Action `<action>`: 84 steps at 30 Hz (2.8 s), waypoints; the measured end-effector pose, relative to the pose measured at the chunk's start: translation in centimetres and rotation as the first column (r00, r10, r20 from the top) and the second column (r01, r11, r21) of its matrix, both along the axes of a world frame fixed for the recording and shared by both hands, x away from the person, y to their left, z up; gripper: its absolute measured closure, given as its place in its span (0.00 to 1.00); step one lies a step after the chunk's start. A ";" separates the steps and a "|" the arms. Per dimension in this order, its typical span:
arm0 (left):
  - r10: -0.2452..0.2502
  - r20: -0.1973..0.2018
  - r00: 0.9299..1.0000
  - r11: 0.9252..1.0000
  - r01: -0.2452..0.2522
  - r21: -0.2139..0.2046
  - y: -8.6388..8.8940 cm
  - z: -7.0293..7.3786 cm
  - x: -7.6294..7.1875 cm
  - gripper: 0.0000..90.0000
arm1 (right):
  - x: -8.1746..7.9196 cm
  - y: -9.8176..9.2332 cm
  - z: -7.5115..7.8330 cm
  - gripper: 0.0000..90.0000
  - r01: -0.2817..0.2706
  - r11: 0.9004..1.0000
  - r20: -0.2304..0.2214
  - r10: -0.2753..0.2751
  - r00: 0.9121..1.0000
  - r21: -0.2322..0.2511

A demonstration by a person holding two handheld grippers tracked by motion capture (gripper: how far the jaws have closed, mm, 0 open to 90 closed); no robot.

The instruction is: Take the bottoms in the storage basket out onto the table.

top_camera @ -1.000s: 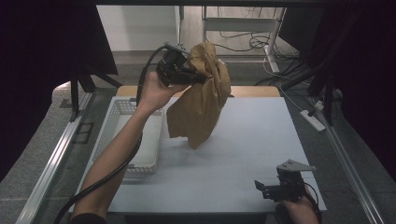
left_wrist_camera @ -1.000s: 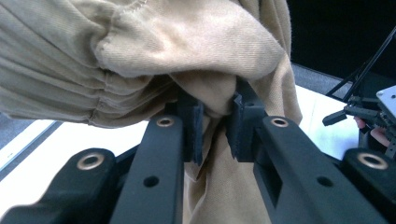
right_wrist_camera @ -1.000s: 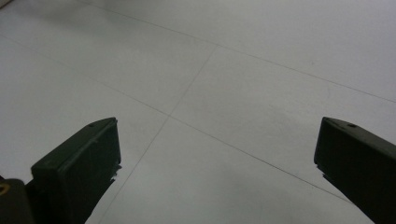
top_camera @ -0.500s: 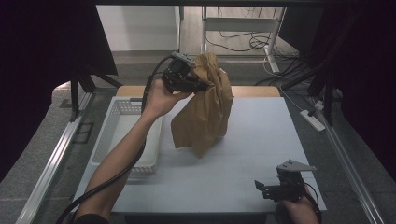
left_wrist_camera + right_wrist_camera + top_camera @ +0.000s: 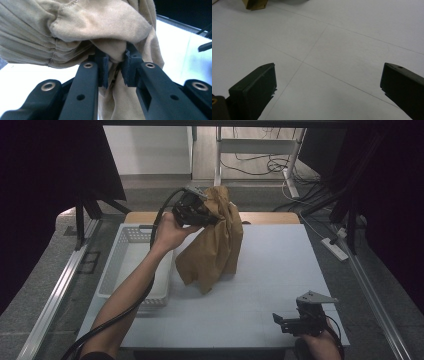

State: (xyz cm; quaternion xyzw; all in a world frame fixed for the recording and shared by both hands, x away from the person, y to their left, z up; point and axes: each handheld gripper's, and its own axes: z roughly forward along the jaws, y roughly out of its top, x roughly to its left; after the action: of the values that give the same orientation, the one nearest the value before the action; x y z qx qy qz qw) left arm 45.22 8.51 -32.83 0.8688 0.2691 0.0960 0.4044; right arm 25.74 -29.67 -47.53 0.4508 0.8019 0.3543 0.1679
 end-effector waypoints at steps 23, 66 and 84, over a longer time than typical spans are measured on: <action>0.023 -0.081 0.996 1.000 -0.022 0.020 0.0 -6.4 0.5 0.84 | 0.0 0.0 0.0 0.01 -0.002 1.000 -0.004 0.002 1.000 0.000; 0.086 -0.211 0.974 0.996 -0.077 0.051 -2.1 -13.6 1.4 0.83 | 0.0 0.0 0.0 0.01 -0.006 1.000 -0.005 0.006 1.000 0.001; 0.090 -0.237 0.967 0.994 -0.073 0.078 -3.5 -15.0 1.2 0.82 | 0.1 0.1 -0.1 0.01 -0.007 1.000 -0.008 0.007 1.000 -0.004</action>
State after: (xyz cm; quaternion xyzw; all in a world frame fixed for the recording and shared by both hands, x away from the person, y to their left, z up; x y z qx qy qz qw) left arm 46.40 5.01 -47.84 0.8756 0.3481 0.0162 0.3345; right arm 25.79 -29.61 -47.59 0.4490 0.8048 0.3517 0.1644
